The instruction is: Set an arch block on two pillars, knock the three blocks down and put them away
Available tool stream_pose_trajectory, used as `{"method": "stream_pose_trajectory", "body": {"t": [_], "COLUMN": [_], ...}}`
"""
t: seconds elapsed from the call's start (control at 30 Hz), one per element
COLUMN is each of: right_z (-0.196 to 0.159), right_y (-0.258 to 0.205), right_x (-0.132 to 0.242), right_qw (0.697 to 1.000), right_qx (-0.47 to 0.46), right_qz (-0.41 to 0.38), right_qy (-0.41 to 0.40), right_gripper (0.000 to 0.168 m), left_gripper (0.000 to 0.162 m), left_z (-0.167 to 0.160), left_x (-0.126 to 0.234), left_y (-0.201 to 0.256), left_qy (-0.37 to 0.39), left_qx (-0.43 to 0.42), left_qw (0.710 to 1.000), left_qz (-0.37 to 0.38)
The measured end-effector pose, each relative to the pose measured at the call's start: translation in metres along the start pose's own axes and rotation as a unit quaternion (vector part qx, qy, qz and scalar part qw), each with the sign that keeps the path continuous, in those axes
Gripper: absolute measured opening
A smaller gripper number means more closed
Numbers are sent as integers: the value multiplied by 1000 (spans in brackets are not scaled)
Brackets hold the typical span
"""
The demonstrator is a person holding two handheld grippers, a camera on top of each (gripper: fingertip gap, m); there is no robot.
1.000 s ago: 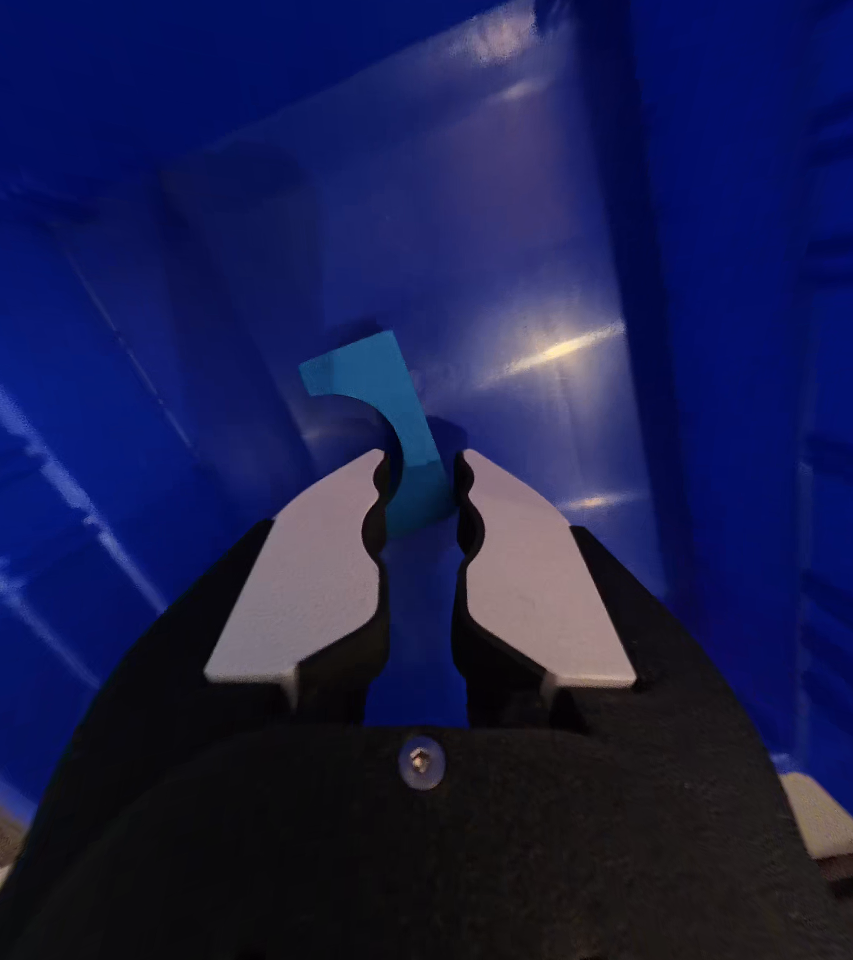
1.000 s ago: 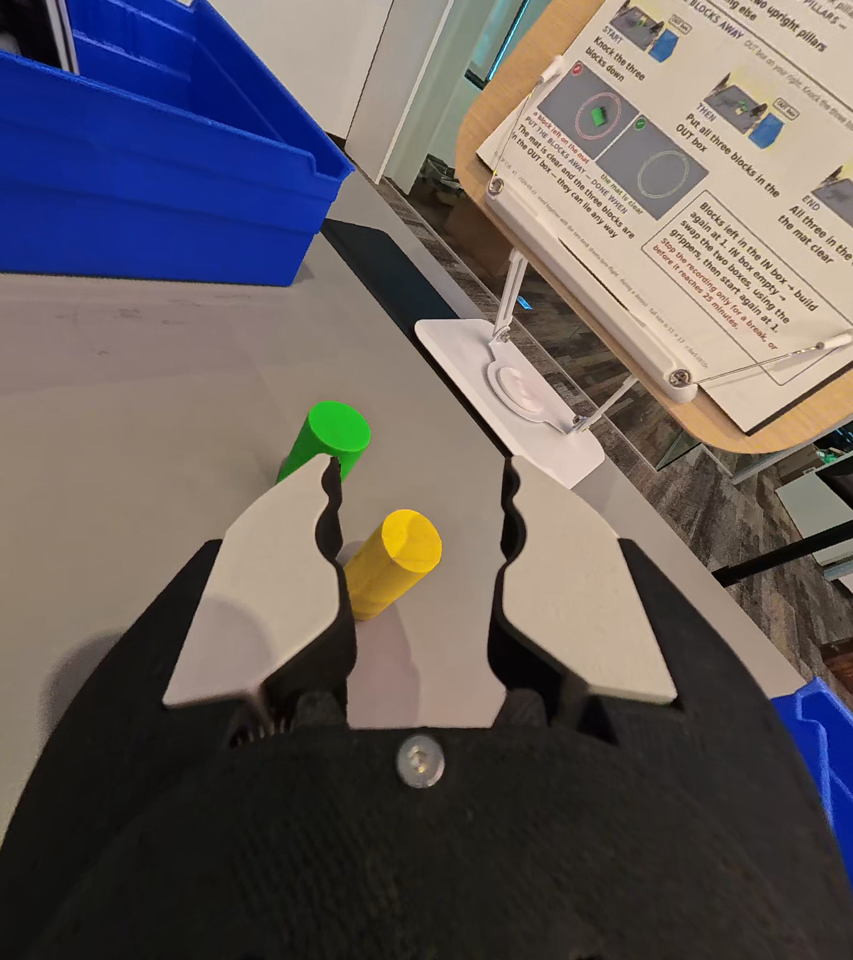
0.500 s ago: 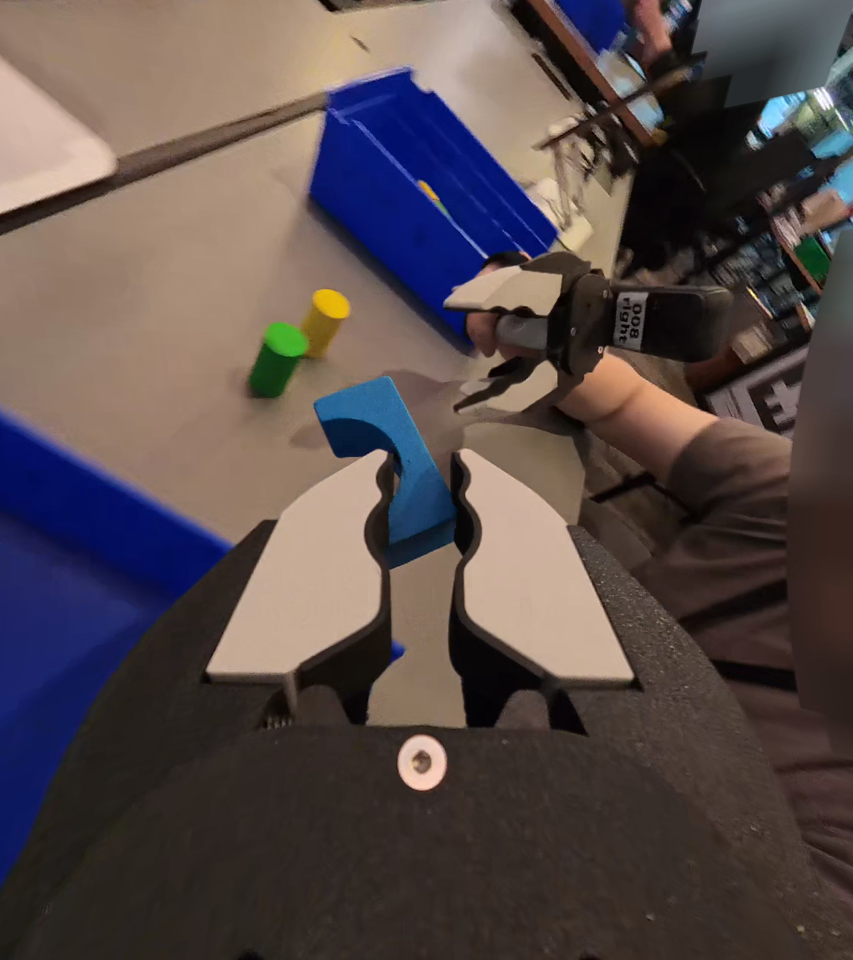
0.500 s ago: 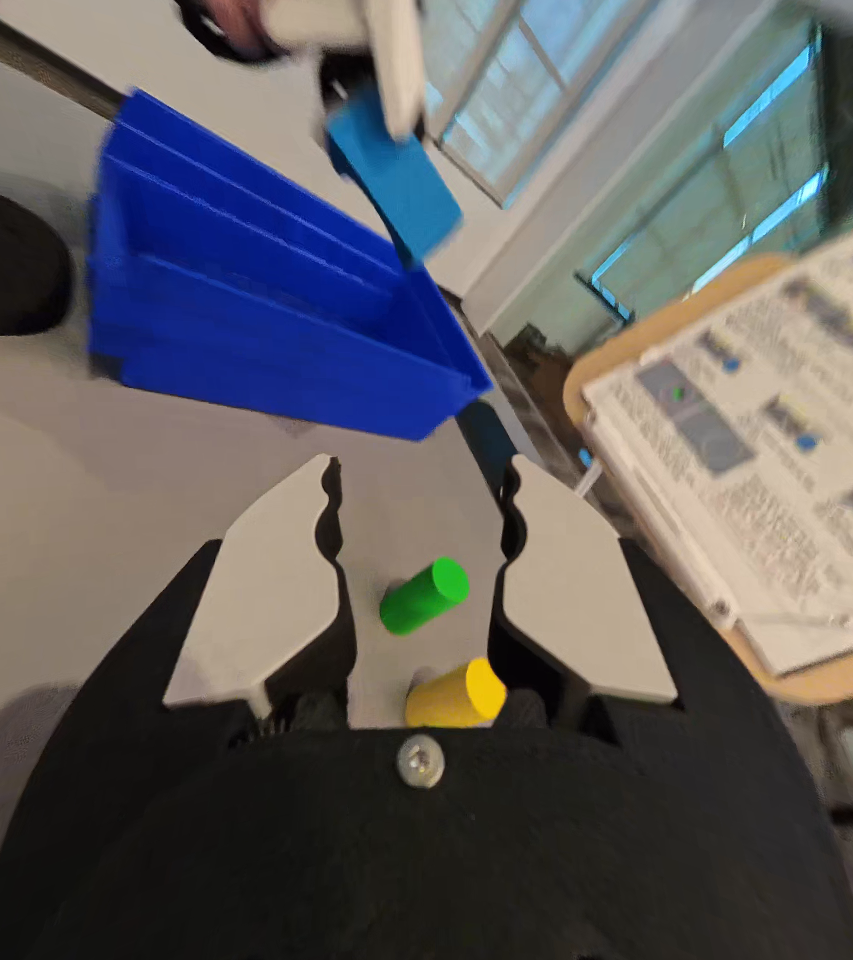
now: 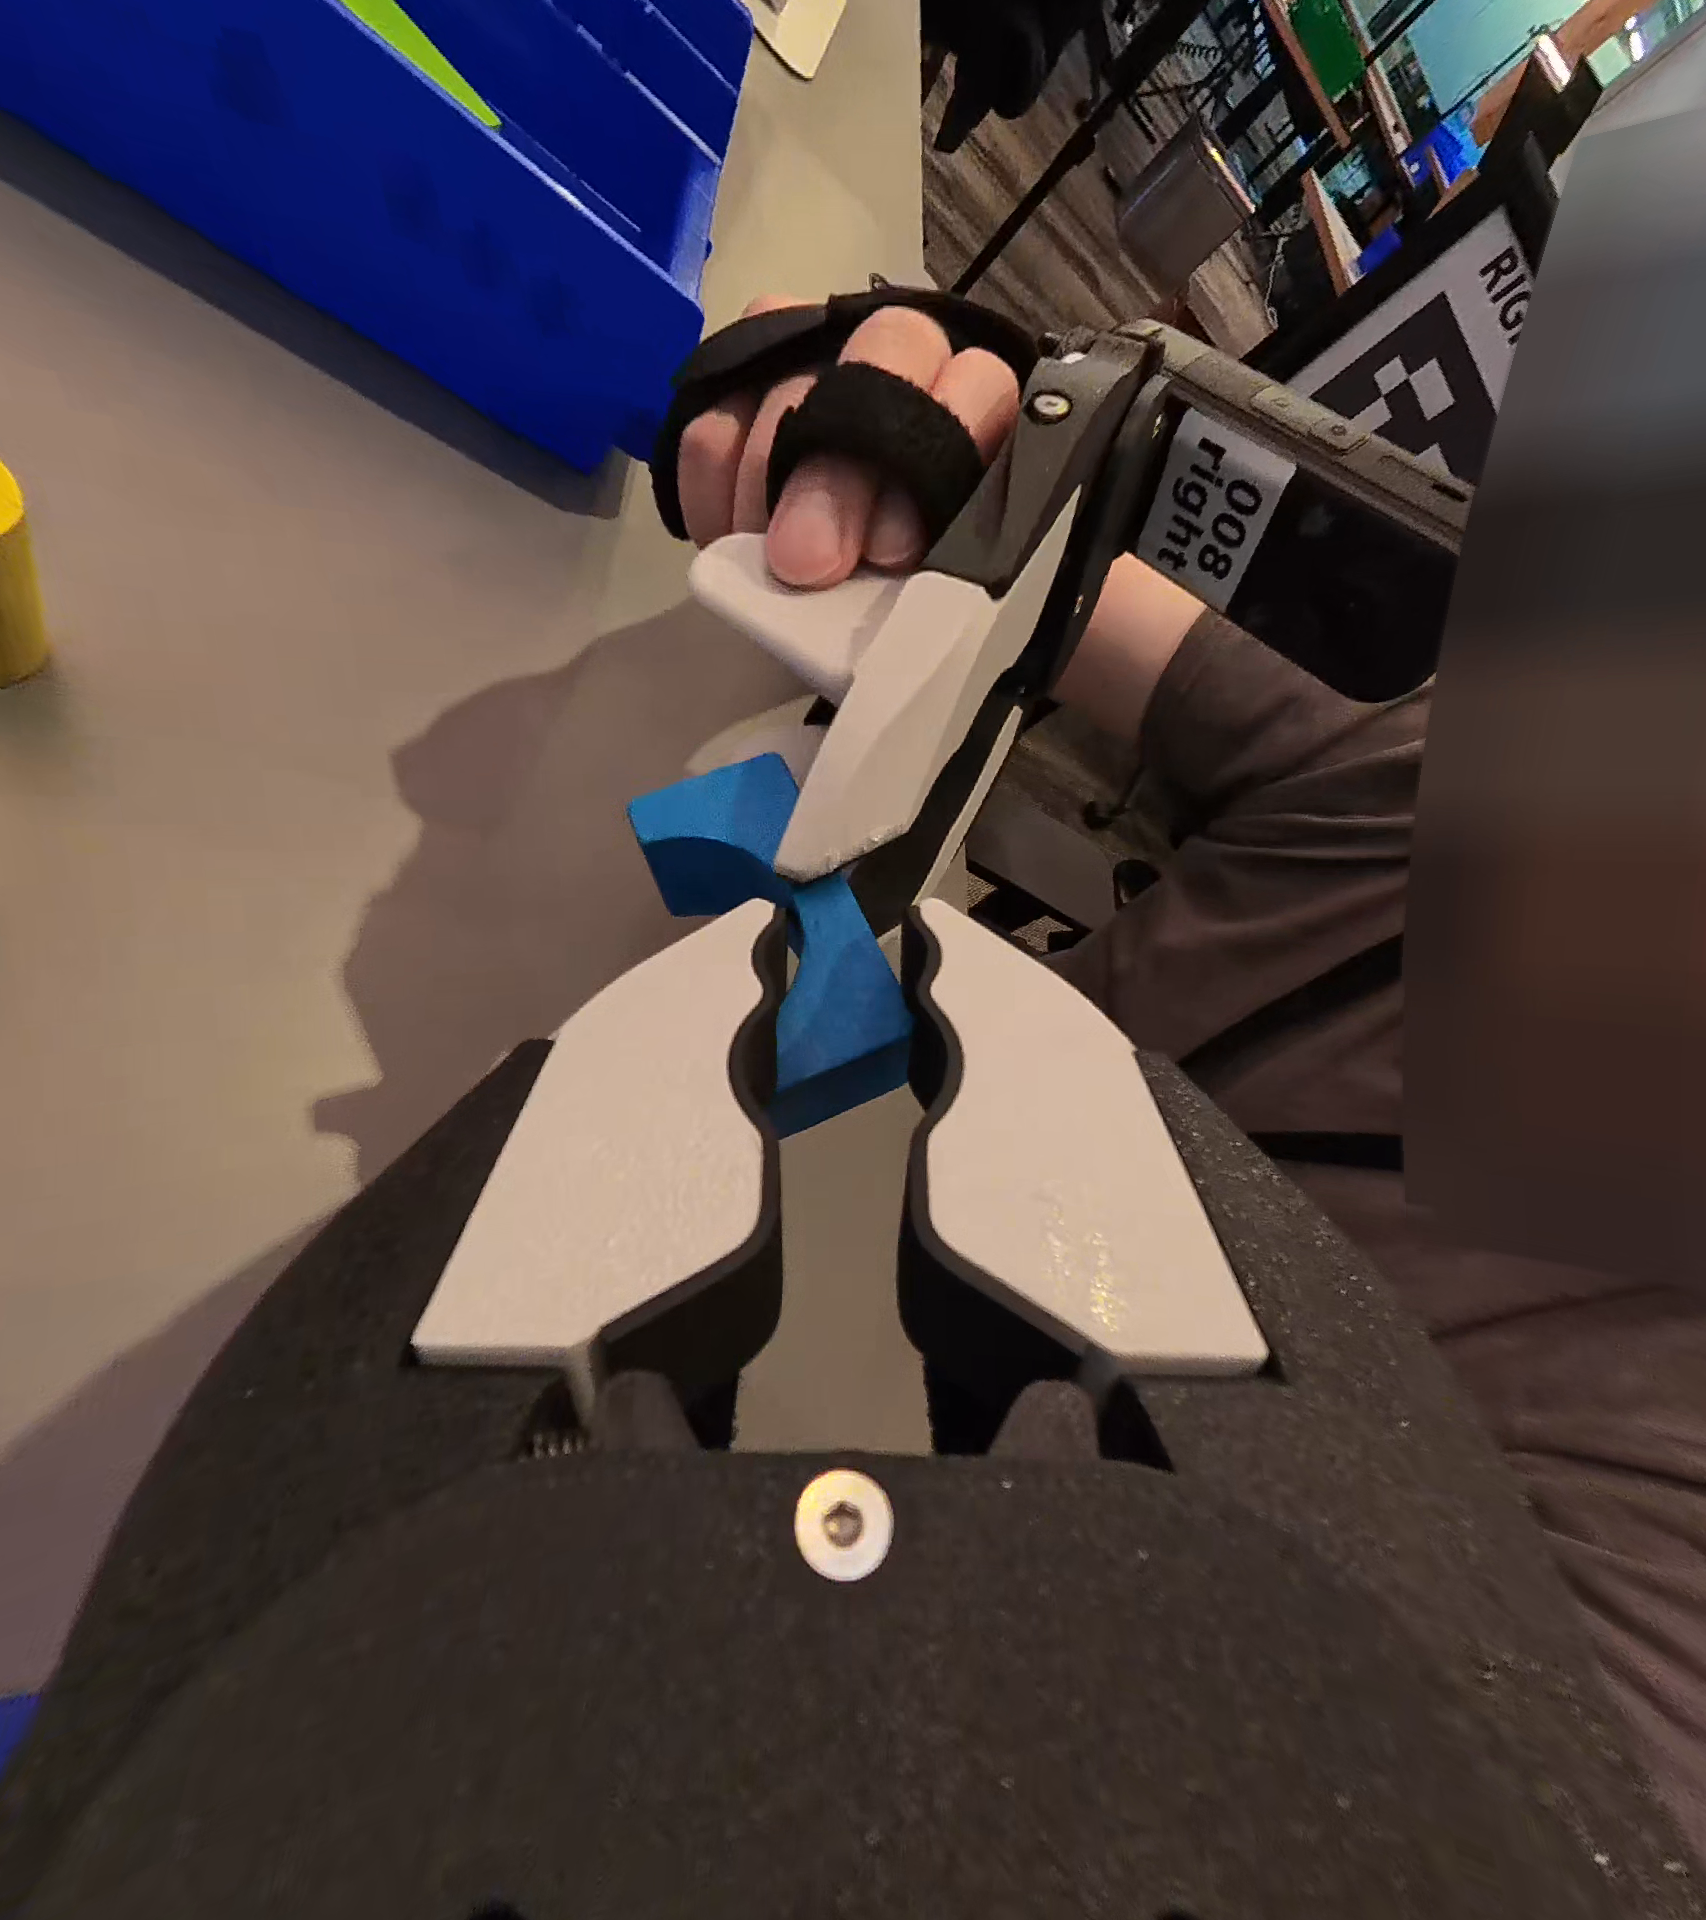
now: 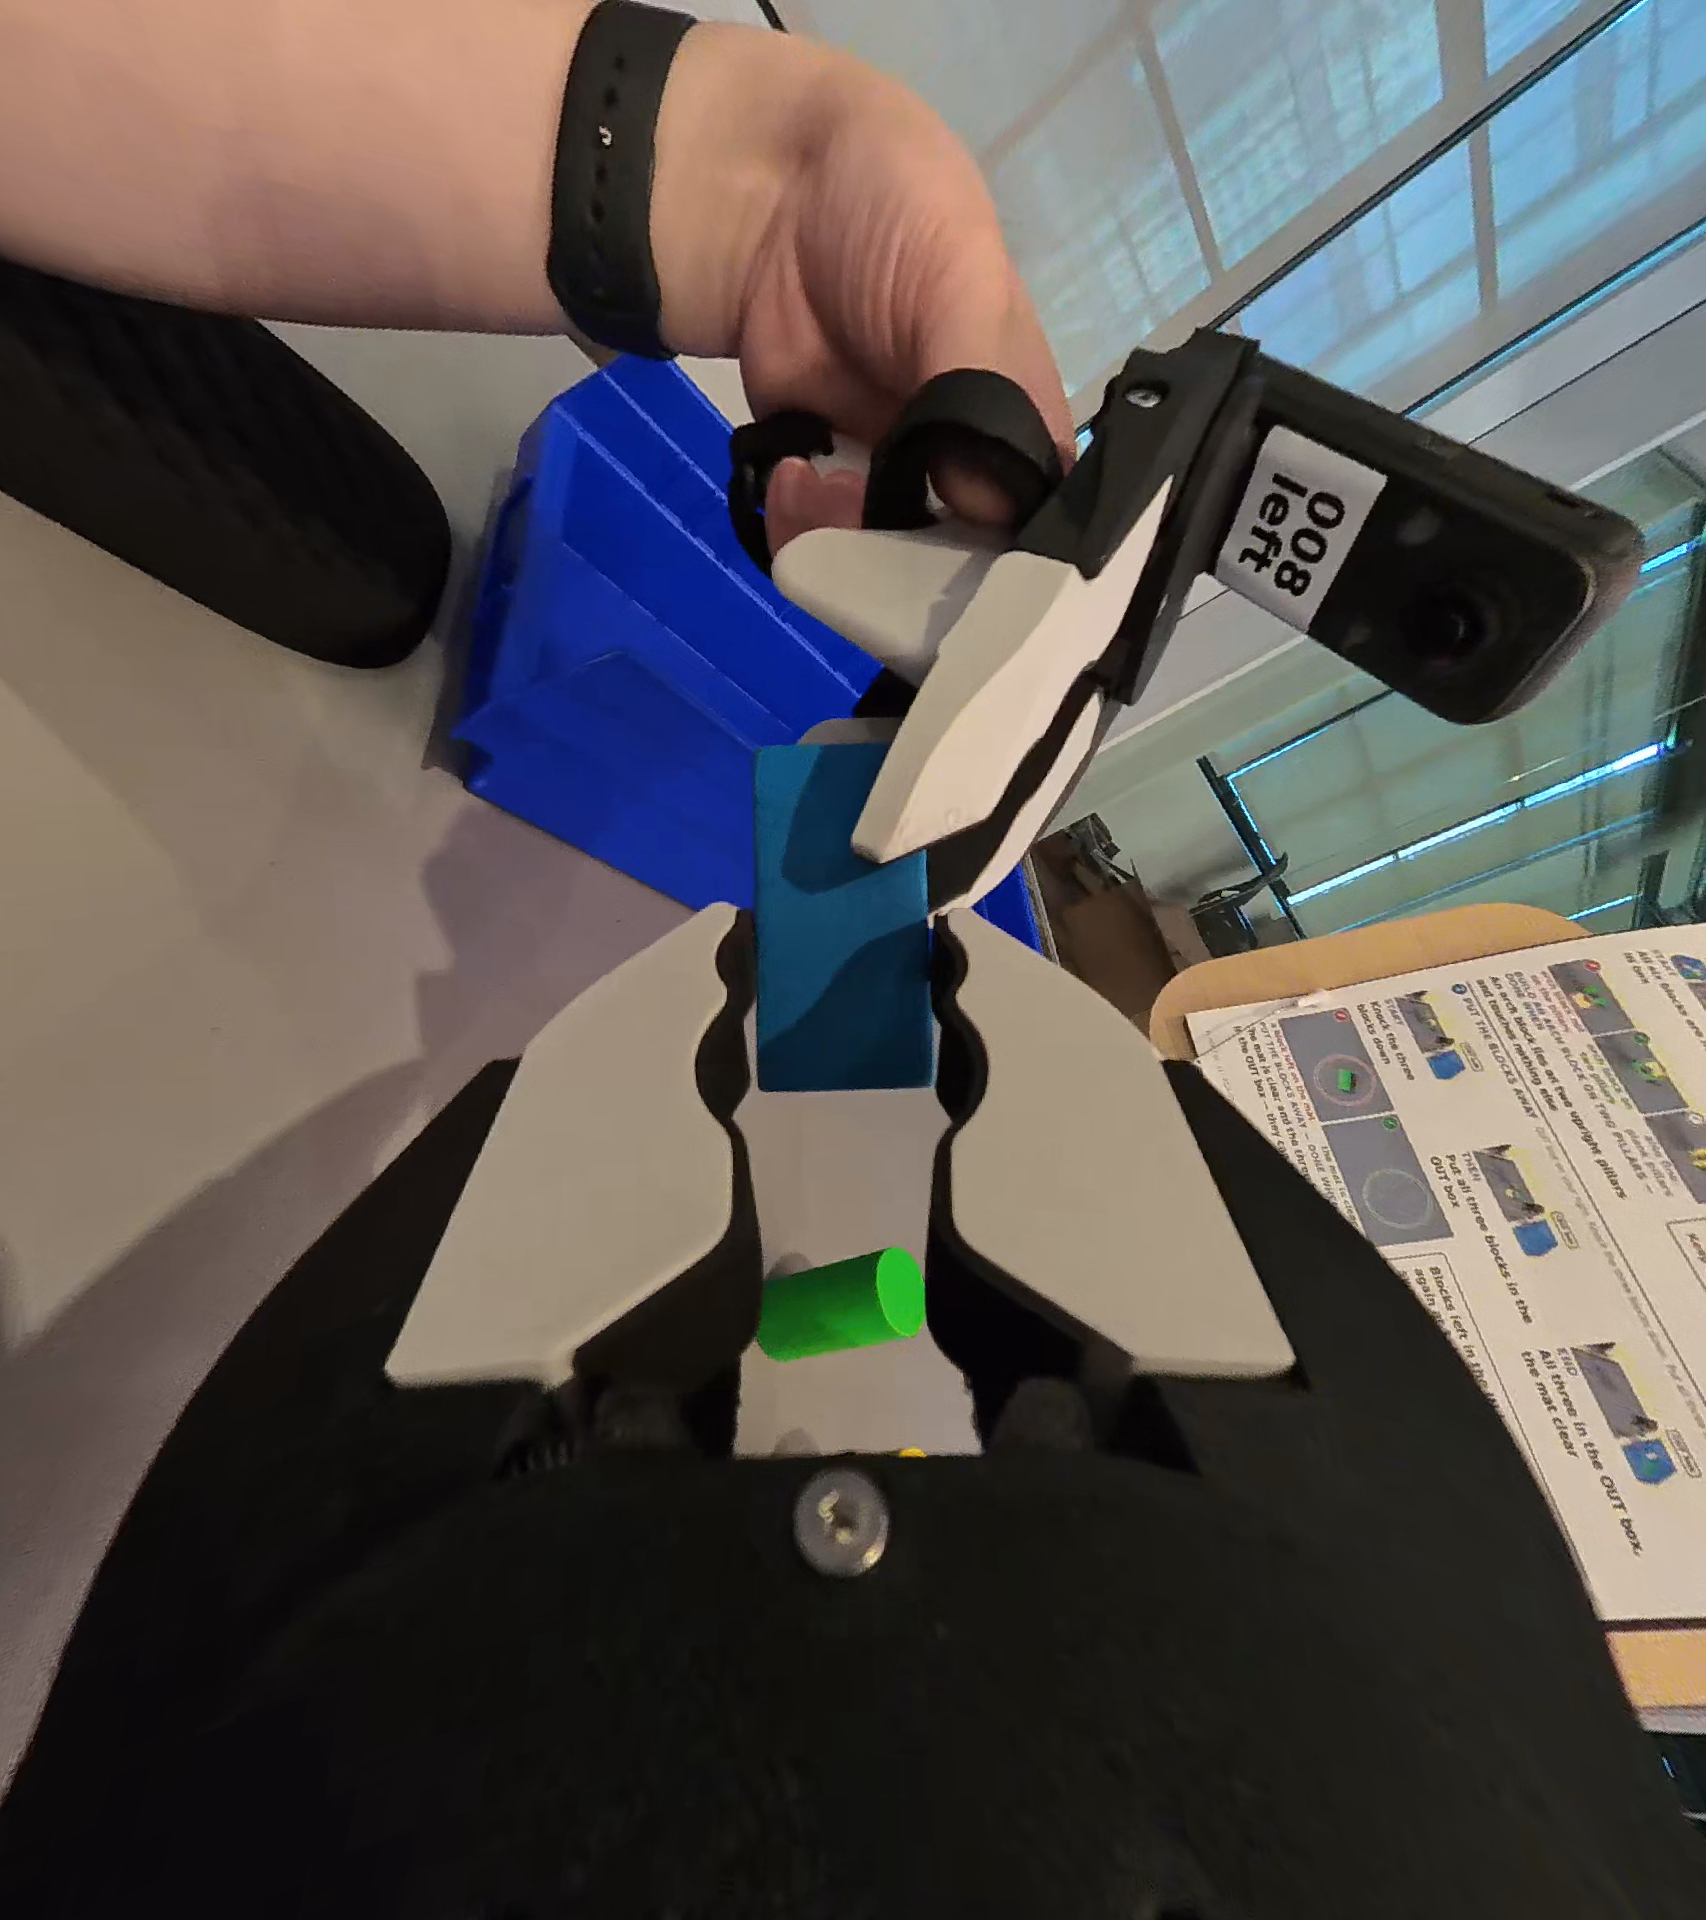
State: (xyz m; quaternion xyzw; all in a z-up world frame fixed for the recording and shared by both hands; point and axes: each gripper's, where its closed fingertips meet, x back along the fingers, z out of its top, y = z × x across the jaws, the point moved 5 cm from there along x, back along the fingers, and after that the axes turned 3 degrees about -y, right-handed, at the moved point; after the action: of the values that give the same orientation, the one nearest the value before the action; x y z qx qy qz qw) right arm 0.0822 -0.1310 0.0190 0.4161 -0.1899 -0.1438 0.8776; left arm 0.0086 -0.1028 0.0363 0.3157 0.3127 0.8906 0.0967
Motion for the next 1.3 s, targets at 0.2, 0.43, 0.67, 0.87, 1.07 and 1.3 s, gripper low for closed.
{"method": "stream_pose_trajectory", "body": {"t": [0.2, 0.43, 0.67, 0.87, 1.07, 1.3], "right_z": [-3, -7, -65, -104, -129, -156], "right_y": [0, 3, 43, 78, 83, 79], "right_x": [-1, 0, 7, -4, -29, -36], "right_qw": [1000, 998, 965, 911, 886, 876], "right_qx": [2, -42, -209, -315, -330, -341], "right_qz": [4, 47, 100, 174, 238, 243], "right_qy": [-15, -30, -126, -200, -224, -237], "right_gripper": [33, 33, 33, 33, 33, 33], "left_gripper": [21, 24, 32, 33, 36, 36], "left_z": [0, 8, 27, 21, 21, 19], "left_x": [-1, 7, 87, 123, 112, 98], "left_y": [-3, -6, 6, 46, 50, 48], "left_qy": [1, 35, 200, 337, 303, 244], "left_qx": [0, 10, -115, -246, -258, -276], "left_qw": [1000, 999, 953, 865, 872, 875], "left_qz": [1, 7, 194, 278, 285, 313]}}
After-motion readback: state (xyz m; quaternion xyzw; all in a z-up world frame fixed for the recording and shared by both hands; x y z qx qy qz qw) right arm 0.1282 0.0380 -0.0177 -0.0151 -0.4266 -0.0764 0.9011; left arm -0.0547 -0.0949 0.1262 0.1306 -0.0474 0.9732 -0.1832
